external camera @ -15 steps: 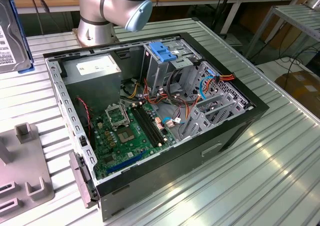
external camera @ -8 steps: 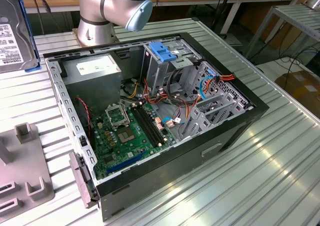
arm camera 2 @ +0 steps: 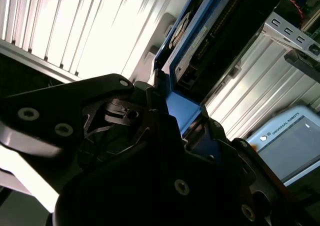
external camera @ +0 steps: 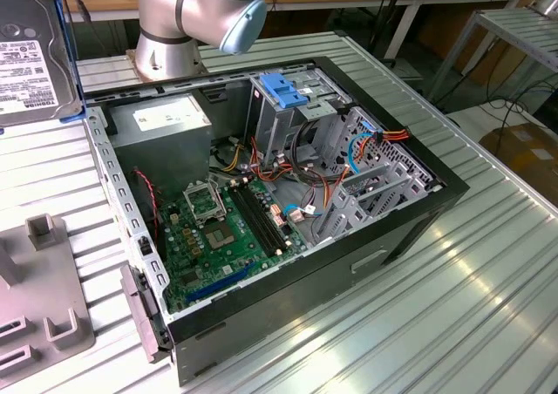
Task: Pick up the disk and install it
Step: 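Pick up the disk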
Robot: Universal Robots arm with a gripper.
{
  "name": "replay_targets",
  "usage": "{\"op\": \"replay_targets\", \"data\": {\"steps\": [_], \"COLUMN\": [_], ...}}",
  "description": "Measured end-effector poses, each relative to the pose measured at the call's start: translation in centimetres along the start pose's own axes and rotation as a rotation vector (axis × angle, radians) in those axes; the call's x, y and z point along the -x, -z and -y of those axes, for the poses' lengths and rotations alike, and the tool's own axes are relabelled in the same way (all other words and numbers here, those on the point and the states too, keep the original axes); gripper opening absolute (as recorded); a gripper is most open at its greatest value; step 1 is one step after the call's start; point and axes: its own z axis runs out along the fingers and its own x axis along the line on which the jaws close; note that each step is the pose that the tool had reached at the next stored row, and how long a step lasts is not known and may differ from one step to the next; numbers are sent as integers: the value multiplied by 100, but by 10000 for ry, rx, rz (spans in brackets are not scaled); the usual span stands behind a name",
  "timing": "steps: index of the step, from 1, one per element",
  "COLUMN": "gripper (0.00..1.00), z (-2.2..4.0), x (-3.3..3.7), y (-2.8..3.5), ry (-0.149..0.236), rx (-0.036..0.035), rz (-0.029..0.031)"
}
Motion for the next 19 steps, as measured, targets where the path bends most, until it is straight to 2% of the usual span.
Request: {"op": "replay_targets", "data": {"steps": [3, 10, 12, 19], "gripper": [37, 37, 37, 37], "z": [61, 145, 194, 304], "x": [2, 5, 6, 9], "y": [1, 1, 1, 2], "ry": [0, 0, 0, 0], "rx": [1, 0, 0, 1], "rz": [0, 0, 0, 0]}}
